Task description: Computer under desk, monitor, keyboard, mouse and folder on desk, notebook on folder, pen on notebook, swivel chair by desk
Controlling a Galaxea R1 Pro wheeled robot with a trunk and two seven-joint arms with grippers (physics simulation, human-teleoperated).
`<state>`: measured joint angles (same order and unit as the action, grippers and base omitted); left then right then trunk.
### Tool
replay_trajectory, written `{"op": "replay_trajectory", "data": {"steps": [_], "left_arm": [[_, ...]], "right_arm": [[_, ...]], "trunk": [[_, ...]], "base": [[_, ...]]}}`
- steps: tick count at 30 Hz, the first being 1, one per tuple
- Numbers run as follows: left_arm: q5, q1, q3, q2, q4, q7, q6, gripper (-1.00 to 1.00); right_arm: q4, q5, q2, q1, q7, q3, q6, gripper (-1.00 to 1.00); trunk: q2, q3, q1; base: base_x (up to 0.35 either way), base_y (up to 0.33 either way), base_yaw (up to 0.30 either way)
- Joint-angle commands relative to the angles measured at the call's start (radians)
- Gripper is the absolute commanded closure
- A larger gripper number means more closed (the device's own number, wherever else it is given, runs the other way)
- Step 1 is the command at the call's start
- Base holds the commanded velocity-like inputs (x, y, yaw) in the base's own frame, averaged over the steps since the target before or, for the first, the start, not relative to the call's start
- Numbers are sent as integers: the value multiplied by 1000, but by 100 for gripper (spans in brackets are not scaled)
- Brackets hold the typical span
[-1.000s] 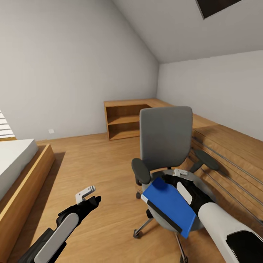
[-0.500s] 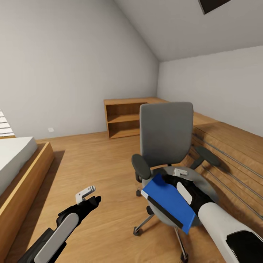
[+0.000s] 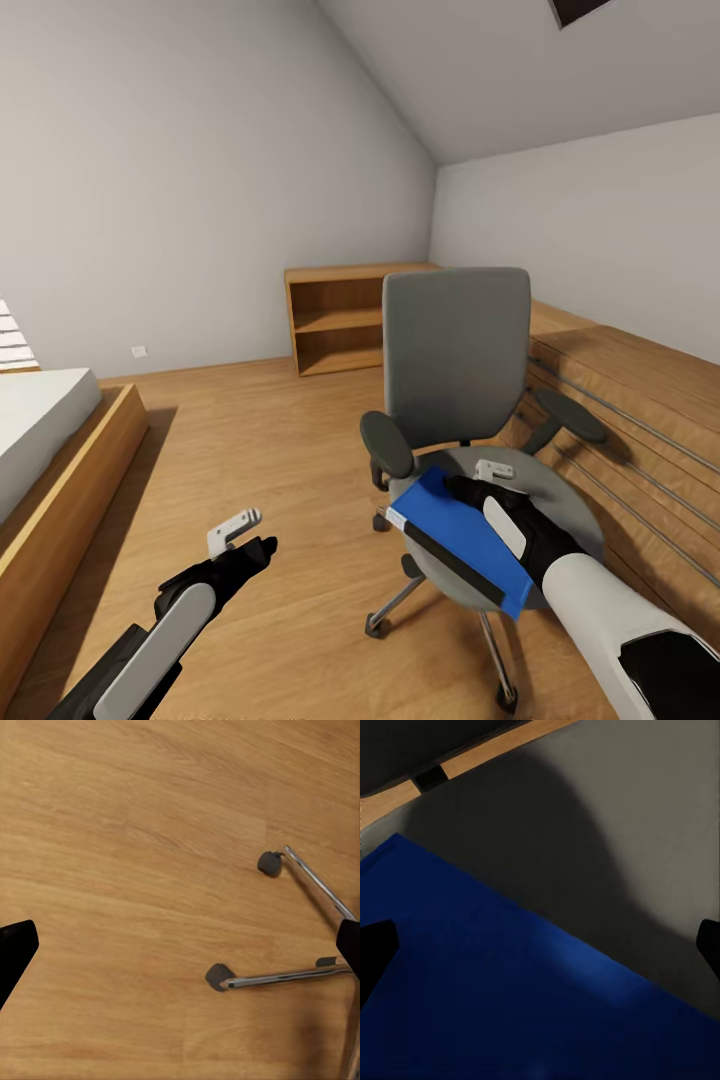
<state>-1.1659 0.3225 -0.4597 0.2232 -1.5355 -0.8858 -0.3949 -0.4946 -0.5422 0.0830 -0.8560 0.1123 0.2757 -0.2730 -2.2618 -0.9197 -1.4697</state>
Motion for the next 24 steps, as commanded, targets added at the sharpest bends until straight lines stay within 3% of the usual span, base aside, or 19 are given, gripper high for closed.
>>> {"op": "replay_trajectory", "data": {"steps": [1, 12, 24], "left_arm": [[-4, 1, -1, 1, -1, -5, -2, -100], [-5, 1, -1, 5, 3, -2, -2, -100], [-5, 1, -1, 5, 3, -2, -2, -100]], "right_arm": [[5, -16, 1, 0, 9, 10, -3, -100], [6, -15, 1, 1, 10, 10, -2, -100], [6, -15, 1, 1, 10, 10, -2, -100]], "trunk": [[0, -1, 0], [0, -1, 0], [0, -1, 0]], "base": [[0, 0, 0], [-7, 0, 0], [-152, 0, 0]]}}
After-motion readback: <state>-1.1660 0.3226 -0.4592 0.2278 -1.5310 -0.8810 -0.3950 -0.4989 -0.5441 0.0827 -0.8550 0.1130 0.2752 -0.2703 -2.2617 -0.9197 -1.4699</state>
